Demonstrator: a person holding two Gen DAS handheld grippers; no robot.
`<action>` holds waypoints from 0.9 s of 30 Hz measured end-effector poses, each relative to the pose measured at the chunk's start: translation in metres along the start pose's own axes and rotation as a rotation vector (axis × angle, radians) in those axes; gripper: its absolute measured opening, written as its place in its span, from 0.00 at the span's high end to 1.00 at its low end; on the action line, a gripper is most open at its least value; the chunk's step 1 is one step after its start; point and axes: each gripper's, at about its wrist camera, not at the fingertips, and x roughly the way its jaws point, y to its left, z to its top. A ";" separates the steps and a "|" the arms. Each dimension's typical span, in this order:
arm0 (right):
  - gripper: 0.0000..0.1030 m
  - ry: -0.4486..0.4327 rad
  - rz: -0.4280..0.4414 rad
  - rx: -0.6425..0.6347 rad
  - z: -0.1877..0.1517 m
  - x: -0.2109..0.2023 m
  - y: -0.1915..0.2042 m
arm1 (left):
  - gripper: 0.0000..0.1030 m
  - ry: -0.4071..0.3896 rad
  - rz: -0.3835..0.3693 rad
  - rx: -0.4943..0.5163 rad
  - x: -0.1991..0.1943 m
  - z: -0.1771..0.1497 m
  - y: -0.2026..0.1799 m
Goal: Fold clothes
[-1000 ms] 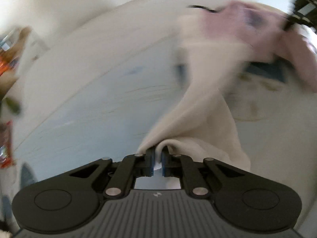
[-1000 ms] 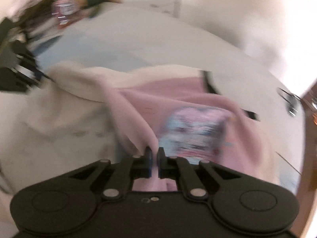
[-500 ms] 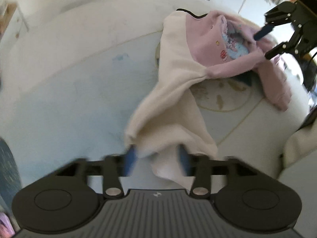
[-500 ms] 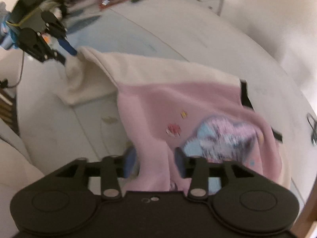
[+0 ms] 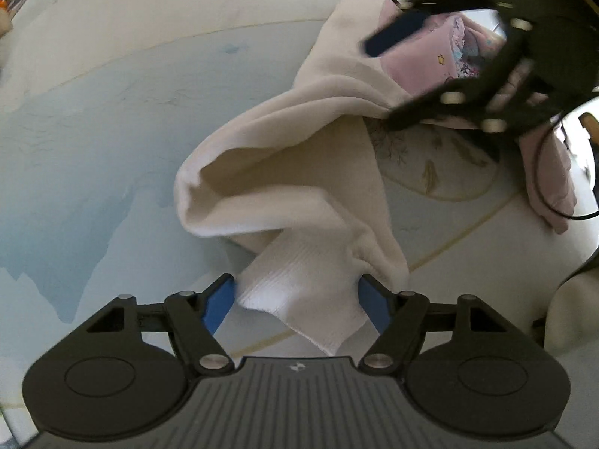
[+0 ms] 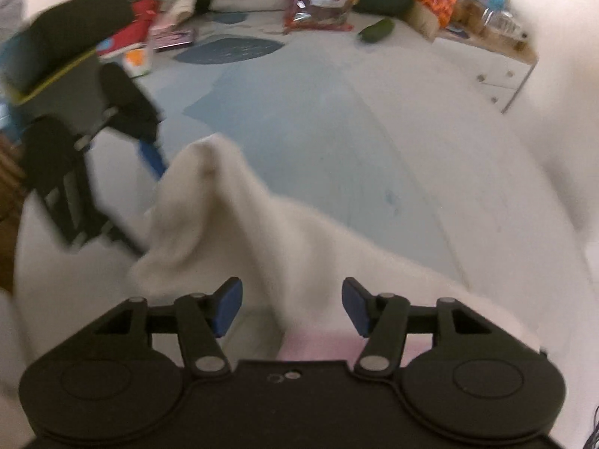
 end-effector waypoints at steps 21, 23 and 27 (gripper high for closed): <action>0.00 -0.190 -0.071 0.458 0.023 -0.040 -0.144 | 0.83 -0.303 0.528 -0.105 -0.007 0.138 0.150; 0.00 -0.201 -0.020 0.459 0.028 -0.038 -0.138 | 0.83 -0.362 0.591 -0.129 -0.005 0.155 0.164; 0.00 -0.152 0.067 0.384 0.038 -0.013 -0.099 | 0.80 -0.368 0.589 -0.182 0.008 0.170 0.188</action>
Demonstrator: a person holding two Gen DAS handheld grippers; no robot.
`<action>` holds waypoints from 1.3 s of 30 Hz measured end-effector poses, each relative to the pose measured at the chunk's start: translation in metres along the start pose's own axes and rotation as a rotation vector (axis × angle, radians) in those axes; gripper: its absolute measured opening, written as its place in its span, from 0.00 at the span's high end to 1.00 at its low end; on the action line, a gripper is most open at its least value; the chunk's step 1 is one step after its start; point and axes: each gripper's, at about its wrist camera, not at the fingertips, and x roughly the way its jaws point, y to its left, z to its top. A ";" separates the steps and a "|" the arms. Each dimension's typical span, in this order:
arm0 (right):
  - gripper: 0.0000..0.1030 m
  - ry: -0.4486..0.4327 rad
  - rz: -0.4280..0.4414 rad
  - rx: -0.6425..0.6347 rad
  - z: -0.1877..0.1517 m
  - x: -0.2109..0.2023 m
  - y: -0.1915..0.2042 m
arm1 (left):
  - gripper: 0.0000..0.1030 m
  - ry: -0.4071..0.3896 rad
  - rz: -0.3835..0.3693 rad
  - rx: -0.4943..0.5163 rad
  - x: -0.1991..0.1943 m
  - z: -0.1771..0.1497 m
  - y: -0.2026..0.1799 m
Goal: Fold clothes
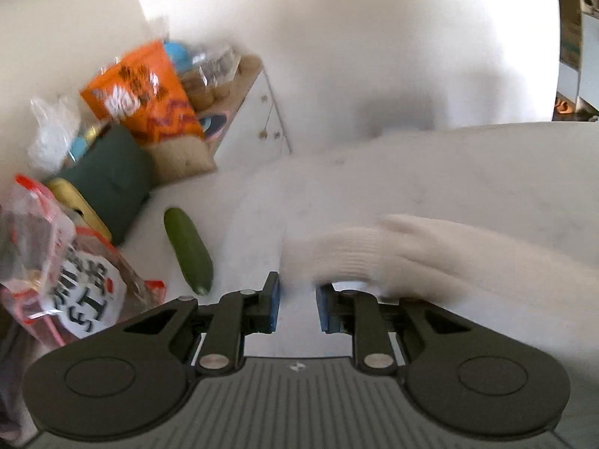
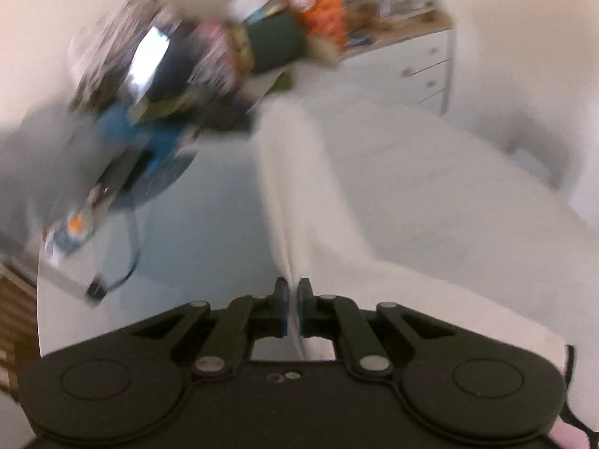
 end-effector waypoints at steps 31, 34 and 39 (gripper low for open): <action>0.00 0.090 -0.305 0.356 -0.126 -0.095 -0.067 | 0.85 0.151 -0.137 -0.012 -0.011 -0.022 -0.046; 0.00 0.067 -0.383 0.460 -0.155 -0.127 -0.089 | 0.86 0.100 -0.059 -0.012 -0.014 -0.031 -0.034; 0.00 0.064 -0.499 0.535 -0.178 -0.156 -0.107 | 0.86 0.116 0.062 -0.143 0.002 -0.037 0.027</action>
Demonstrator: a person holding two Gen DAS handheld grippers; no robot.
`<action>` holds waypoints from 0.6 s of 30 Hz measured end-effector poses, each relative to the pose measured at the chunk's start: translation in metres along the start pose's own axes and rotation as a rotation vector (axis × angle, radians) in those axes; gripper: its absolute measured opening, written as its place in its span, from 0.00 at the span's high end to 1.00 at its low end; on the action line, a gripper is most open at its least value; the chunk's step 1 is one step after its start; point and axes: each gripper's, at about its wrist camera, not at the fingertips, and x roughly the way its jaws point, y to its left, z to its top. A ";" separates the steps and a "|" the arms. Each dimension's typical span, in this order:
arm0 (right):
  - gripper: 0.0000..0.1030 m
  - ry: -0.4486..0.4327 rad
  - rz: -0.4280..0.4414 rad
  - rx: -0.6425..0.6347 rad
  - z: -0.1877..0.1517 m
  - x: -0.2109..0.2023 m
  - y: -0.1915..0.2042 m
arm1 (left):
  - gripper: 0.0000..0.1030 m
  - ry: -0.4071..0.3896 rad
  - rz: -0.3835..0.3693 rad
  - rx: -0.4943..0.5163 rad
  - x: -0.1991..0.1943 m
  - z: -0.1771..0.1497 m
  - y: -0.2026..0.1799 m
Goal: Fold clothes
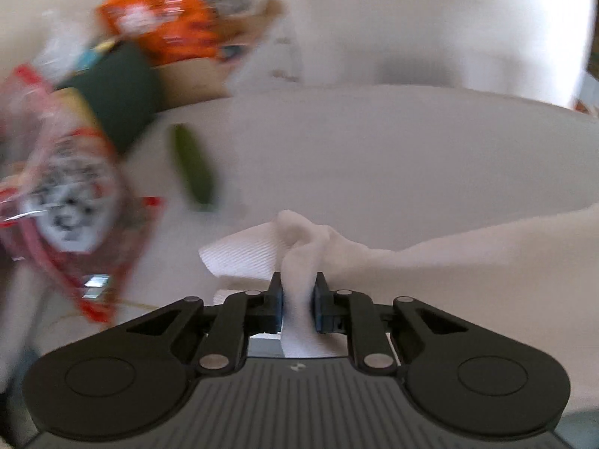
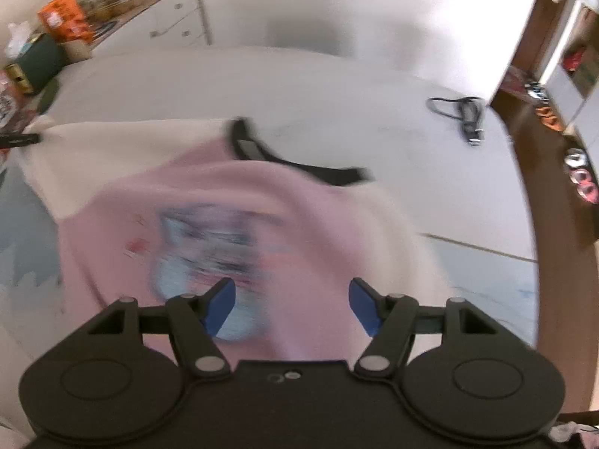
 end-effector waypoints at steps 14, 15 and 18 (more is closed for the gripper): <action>0.00 0.041 -0.017 -0.023 0.030 0.047 0.002 | 0.57 0.023 0.070 -0.048 0.003 0.013 0.041; 0.00 0.048 -0.013 -0.015 0.030 0.053 0.001 | 0.42 0.010 0.063 -0.048 -0.005 0.013 0.040; 0.00 0.071 -0.009 0.006 0.031 0.073 -0.002 | 0.39 -0.033 0.021 -0.038 -0.029 0.014 0.037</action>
